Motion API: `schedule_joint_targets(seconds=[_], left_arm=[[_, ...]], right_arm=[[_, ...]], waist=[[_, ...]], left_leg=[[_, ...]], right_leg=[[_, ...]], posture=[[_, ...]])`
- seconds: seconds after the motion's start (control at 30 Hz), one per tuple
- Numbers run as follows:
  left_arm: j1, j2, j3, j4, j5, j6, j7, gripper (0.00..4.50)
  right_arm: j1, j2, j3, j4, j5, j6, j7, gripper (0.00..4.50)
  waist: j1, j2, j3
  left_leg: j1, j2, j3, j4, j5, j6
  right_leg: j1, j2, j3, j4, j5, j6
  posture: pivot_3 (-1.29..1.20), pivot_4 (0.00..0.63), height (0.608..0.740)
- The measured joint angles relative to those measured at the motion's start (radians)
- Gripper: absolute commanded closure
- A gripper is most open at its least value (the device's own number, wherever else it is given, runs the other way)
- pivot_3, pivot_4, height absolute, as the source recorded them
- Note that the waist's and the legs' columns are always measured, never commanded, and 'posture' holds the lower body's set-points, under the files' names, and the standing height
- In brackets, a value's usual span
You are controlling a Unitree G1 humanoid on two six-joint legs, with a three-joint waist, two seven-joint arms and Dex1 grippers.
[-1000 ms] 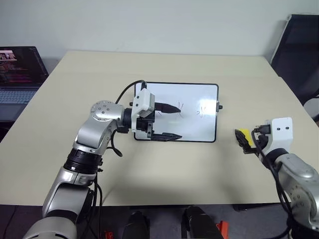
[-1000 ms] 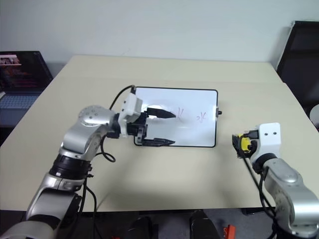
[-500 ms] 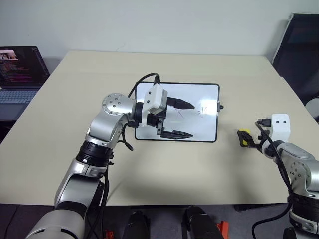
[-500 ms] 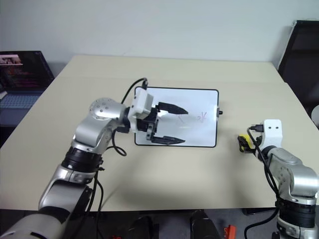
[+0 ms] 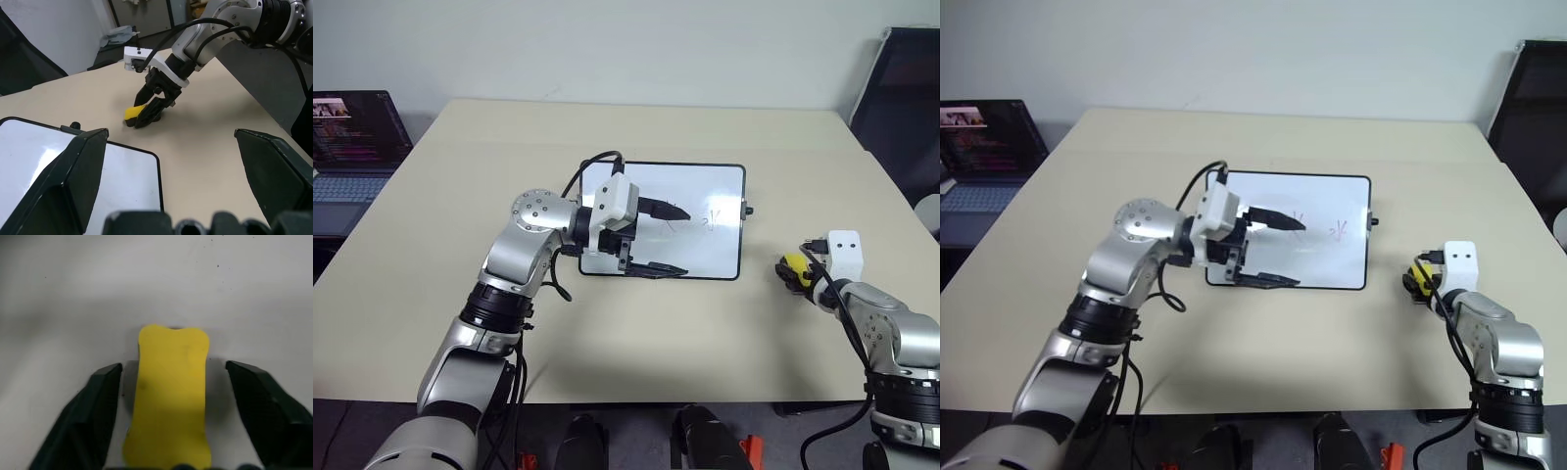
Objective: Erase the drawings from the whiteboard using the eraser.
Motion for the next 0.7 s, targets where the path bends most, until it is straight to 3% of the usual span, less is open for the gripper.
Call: schedule_joint_targets(seconds=[0.1, 0.13, 0.4, 0.7], left_arm=[[0.008, 0.002, 0.0, 0.0, 0.002, -0.001, 0.002, 0.0], [0.013, 0.003, 0.0, 0.0, 0.002, -0.001, 0.004, 0.0], [0.106, 0.051, 0.022, -0.035, 0.004, 0.056, 0.083, 0.0], [0.338, 0.113, 0.104, -0.254, -0.006, 0.233, 0.285, 0.0]], right_arm=[[-0.001, 0.007, 0.0, 0.0, 0.0, -0.004, 0.0, 2.98], [-0.002, 0.008, 0.0, 0.0, 0.0, -0.005, 0.0, 3.15], [0.03, 0.033, -0.001, -0.077, 0.01, -0.001, -0.001, 3.16], [0.18, 0.011, 0.064, -0.321, -0.019, -0.095, 0.03, 3.16]], waist=[[0.0, 0.0, 0.0], [0.0, 0.0, 0.0], [-0.002, 0.001, 0.0], [0.001, 0.002, 0.0]], left_leg=[[0.0, 0.0, 0.0, 0.0, 0.0, 0.0], [0.0, 0.0, 0.0, 0.0, 0.0, 0.0], [0.0, 0.0, -0.001, 0.0, 0.0, 0.0], [0.0, 0.0, -0.003, 0.002, 0.001, 0.001]], right_leg=[[0.0, 0.0, 0.0, 0.0, 0.0, 0.0], [0.0, 0.0, 0.0, 0.0, 0.0, 0.0], [0.0, 0.0, -0.001, 0.001, 0.0, 0.0], [0.001, 0.0, -0.003, 0.001, -0.002, -0.003]], posture=[[0.0, 0.15, 0.74], [0.0, 0.15, 0.74], [0.0, 0.15, 0.74], [0.0, 0.15, 0.74]])
